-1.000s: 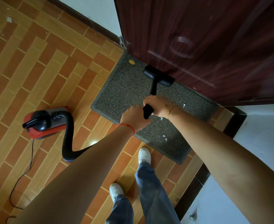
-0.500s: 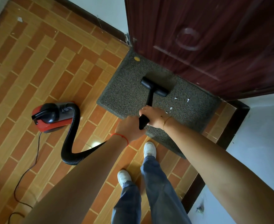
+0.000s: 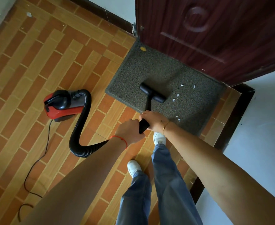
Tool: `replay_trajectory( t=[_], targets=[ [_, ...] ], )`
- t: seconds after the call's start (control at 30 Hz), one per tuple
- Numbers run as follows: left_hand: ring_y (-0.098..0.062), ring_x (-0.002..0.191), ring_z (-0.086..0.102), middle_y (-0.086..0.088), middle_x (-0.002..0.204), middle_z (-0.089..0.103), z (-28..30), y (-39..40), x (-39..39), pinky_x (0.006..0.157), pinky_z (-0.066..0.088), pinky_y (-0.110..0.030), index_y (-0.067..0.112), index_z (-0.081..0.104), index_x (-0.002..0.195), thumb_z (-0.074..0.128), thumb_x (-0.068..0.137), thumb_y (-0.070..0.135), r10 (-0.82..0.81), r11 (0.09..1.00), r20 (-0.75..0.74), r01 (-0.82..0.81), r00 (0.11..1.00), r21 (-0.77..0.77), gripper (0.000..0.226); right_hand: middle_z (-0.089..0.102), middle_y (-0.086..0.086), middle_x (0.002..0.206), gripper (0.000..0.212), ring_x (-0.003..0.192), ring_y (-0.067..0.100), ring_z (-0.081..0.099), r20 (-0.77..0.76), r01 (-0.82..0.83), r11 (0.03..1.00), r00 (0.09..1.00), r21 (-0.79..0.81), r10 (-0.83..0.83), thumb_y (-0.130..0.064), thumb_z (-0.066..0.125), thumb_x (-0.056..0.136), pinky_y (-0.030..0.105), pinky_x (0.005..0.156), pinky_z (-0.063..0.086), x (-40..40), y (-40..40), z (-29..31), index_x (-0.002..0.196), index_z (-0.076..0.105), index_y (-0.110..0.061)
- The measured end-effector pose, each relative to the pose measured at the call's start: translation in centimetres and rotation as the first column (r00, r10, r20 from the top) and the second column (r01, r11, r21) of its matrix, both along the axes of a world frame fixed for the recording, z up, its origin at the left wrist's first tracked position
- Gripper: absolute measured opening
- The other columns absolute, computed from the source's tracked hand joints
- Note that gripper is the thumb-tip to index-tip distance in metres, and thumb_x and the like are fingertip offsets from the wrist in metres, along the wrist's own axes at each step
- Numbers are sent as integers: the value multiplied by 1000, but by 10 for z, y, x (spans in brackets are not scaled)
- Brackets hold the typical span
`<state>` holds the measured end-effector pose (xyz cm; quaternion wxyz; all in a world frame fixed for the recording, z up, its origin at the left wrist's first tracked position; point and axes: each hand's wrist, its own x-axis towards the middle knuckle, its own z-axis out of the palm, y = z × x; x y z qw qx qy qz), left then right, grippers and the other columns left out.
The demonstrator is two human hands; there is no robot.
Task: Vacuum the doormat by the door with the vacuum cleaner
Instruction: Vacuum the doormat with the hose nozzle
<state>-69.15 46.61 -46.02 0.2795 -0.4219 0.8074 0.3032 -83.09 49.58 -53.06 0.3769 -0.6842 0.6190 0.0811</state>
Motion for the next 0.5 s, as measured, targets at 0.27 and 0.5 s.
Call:
replay_trajectory(
  t=[0.27, 0.5],
  targets=[
    [-19, 62, 58, -2, 75, 59, 11, 31, 53, 52, 47, -29, 14, 57, 97, 56, 84, 37, -47, 999, 30, 47, 998, -13, 26, 60, 4, 101, 5, 83, 26, 64, 47, 11, 1000, 999, 17, -12, -11, 51, 89, 39, 67, 53, 53, 34, 7, 93, 50, -15],
    [-19, 60, 57, -3, 77, 62, 17, 47, 80, 51, 46, -29, 15, 58, 97, 57, 83, 37, -44, 998, 47, 46, 998, -41, 27, 62, 4, 99, 9, 83, 24, 65, 57, 26, 1000, 998, -13, -25, -16, 52, 90, 28, 62, 40, 80, 52, 8, 98, 54, -14]
  ],
)
